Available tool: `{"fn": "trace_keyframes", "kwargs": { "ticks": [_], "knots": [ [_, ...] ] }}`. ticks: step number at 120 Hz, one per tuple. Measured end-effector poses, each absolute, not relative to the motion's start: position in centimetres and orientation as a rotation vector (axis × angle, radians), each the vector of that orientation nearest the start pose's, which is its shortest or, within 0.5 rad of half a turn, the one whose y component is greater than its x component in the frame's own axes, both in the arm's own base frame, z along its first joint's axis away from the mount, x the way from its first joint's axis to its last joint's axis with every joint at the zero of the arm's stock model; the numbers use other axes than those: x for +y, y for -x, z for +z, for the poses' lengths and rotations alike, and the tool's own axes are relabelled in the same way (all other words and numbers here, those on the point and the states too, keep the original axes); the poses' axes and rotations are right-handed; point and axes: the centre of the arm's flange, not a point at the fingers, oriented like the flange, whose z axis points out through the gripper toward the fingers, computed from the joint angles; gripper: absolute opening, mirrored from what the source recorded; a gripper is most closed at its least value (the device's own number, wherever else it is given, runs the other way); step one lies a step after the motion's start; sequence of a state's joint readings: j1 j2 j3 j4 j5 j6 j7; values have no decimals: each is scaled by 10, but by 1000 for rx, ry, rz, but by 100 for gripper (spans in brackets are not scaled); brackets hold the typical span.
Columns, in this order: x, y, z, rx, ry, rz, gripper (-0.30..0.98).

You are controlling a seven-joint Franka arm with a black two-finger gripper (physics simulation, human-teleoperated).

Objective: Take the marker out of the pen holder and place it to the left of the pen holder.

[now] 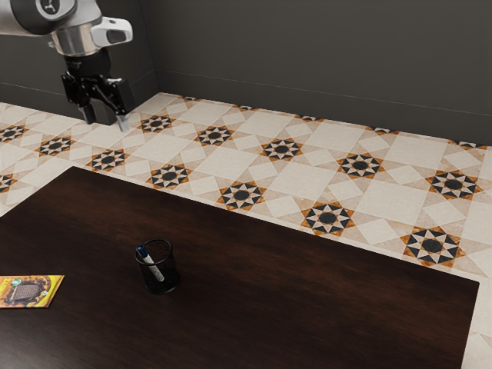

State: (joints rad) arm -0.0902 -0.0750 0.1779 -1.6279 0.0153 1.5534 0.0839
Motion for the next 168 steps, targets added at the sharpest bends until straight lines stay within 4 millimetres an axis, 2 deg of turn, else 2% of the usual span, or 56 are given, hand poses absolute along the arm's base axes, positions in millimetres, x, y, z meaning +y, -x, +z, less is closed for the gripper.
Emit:
{"fn": "trace_keyframes", "kwargs": {
  "ticks": [12, 18, 24, 34, 45, 56, 63, 69, 77, 91, 98, 112, 122, 148, 168],
  "knots": [
    [53, -527, 632, 0, 3140, 13, 67],
    [52, -528, 617, 8, 3141, 61, 67],
    [50, -535, 585, 20, 3140, 127, 67],
    [45, -567, 506, 30, 3125, 265, 67],
    [36, -592, 437, 41, 3120, 356, 67],
    [30, -605, 391, 41, 3131, 380, 67],
    [28, -604, 366, 34, 3141, 390, 67],
    [28, -602, 352, 24, 3150, 382, 66],
    [36, -604, 348, -5, 3162, 325, 66],
    [76, -606, 352, -151, 3175, 210, 66],
    [81, -594, 345, -204, 3183, 215, 66],
    [69, -571, 345, -251, 3200, 209, 66],
    [63, -549, 337, -288, 3209, 221, 66],
    [43, -520, 336, -295, 3212, 213, 66],
    [35, -510, 348, -257, 3192, 174, 66]
  ]
}}
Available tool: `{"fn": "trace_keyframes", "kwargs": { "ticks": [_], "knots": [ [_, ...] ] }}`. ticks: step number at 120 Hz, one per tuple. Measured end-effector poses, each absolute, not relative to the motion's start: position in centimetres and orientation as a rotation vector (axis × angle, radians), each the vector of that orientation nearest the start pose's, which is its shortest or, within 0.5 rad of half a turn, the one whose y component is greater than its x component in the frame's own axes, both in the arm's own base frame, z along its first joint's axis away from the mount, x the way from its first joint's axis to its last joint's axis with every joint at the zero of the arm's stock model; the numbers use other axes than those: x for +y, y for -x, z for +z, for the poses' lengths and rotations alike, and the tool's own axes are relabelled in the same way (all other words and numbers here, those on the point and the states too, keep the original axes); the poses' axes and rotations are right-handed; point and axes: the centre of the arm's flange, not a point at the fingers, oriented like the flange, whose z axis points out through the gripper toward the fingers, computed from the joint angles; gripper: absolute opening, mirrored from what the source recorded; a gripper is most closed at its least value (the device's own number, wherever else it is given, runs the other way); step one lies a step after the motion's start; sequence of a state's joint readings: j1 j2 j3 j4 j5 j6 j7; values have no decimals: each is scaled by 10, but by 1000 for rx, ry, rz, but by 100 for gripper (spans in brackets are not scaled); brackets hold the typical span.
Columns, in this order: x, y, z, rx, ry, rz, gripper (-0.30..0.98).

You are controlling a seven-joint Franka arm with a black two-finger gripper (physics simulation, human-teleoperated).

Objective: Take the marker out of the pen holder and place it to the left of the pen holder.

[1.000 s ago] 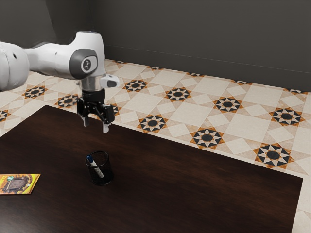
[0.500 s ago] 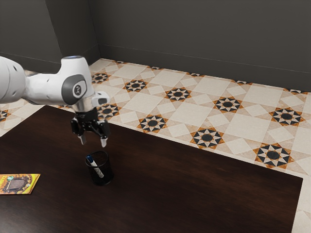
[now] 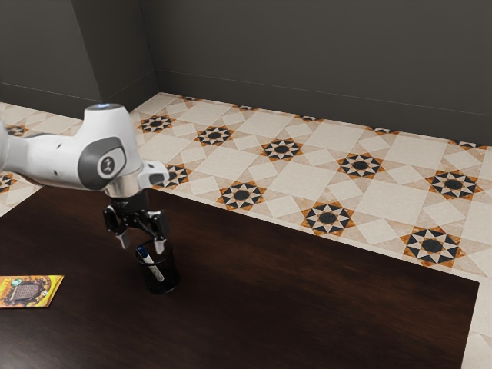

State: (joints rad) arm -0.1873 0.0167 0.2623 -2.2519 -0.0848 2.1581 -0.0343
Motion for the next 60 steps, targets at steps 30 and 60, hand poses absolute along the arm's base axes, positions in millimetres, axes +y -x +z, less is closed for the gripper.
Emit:
{"fn": "trace_keyframes", "kwargs": {
  "ticks": [30, 60],
  "knots": [
    [19, -494, 346, -207, 3173, 192, 66],
    [23, -494, 353, -239, 3170, 163, 18]
  ]
}}
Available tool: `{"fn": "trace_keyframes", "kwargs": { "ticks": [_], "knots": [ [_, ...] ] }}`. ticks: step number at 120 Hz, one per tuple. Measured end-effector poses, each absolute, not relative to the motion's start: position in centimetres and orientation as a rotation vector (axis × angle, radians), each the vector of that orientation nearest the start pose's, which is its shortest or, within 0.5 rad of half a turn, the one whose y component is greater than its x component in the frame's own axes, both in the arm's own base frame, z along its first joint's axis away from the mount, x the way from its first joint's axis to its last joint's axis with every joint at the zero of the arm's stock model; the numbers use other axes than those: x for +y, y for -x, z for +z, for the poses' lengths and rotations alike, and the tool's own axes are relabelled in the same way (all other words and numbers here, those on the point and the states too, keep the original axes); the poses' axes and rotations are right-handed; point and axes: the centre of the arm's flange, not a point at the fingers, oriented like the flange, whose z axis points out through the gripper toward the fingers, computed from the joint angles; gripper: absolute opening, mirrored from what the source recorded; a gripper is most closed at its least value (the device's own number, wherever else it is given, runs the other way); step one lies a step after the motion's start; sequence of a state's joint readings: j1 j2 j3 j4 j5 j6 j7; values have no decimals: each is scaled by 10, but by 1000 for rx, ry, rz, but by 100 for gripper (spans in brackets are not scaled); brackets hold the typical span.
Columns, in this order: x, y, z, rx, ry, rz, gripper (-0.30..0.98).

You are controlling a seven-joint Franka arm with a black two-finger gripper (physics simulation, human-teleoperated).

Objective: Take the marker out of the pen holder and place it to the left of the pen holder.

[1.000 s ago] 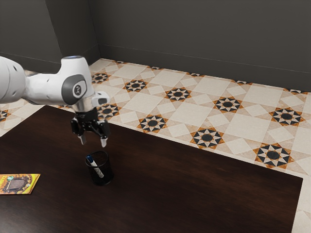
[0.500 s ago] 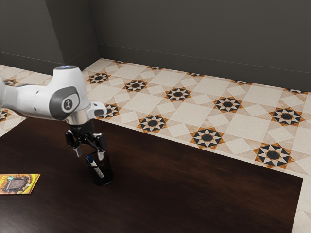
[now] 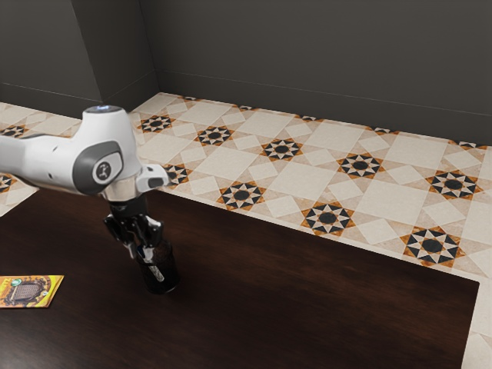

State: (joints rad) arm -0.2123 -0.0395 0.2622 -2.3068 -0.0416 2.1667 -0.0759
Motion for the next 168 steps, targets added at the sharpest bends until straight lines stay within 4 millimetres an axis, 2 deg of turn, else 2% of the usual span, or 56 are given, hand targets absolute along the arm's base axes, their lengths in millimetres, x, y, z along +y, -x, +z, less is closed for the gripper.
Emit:
{"fn": "trace_keyframes", "kwargs": {
  "ticks": [16, 36, 48, 63, 71, 80, 88, 104, 112, 128, 139, 149, 168],
  "knots": [
    [30, -494, 356, -266, 3168, 150, 3],
    [29, -493, 365, -270, 3167, 123, -4],
    [25, -489, 396, -249, 3181, 42, -6],
    [30, -468, 456, -228, 3188, -74, -8],
    [49, -452, 482, -271, 3181, -109, -8],
    [76, -439, 492, -352, 3161, -85, -9],
    [86, -432, 484, -381, 3145, -28, -9],
    [85, -430, 434, -381, 3123, 43, -9],
    [87, -436, 424, -375, 3106, -10, -9],
    [108, -448, 401, -402, 3065, -103, -9],
    [120, -459, 376, -422, 3039, -129, -9],
    [132, -465, 372, -444, 3023, -216, -9],
    [140, -470, 376, -437, 3021, -328, 25]
  ]
}}
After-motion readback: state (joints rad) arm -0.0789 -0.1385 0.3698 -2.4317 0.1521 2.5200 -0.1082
